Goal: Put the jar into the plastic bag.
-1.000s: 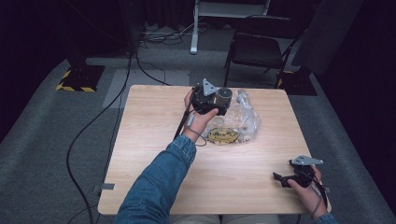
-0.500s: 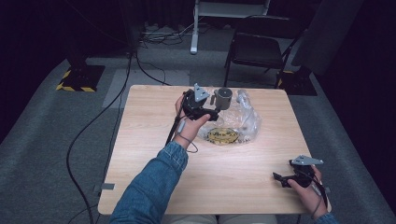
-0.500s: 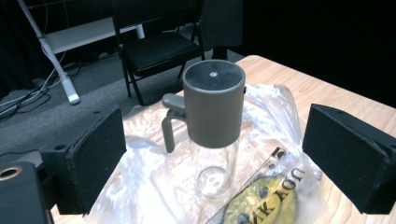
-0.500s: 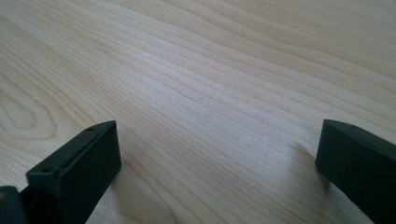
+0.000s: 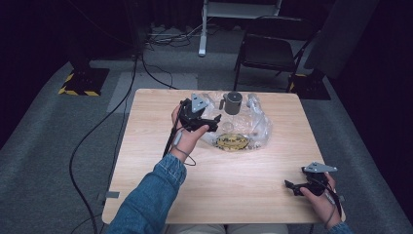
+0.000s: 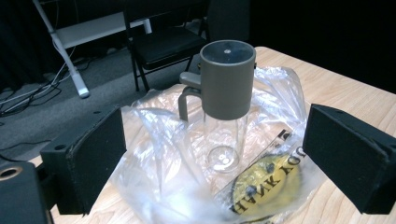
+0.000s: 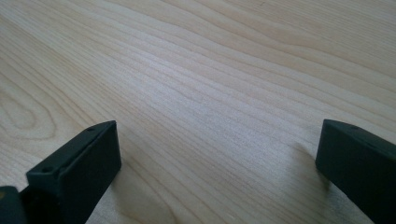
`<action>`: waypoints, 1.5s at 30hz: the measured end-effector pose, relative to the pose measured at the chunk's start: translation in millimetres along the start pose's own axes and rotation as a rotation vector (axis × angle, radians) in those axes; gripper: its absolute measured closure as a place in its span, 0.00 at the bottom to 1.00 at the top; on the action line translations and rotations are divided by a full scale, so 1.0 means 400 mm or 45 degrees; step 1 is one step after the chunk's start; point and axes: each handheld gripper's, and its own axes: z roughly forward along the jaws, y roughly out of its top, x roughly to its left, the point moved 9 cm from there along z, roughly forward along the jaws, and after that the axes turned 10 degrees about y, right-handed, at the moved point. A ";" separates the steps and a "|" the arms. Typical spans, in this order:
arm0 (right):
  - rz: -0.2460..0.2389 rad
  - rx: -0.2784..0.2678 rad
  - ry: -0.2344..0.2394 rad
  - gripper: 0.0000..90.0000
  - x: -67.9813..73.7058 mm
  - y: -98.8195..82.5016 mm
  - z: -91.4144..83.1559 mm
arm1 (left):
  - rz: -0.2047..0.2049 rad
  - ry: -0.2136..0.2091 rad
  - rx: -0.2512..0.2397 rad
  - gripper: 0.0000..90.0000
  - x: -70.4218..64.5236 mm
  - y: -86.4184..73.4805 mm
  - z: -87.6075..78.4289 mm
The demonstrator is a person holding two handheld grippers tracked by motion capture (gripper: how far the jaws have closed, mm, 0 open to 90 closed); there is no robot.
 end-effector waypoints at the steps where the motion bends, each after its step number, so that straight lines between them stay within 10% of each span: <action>1: 0.000 0.000 0.000 0.00 0.000 0.000 0.000 | -0.001 0.003 -0.001 0.07 0.002 -0.002 -0.004; 45: 0.000 0.000 0.000 0.00 0.000 0.000 0.000 | 0.030 0.089 0.135 0.07 0.071 -0.210 -0.128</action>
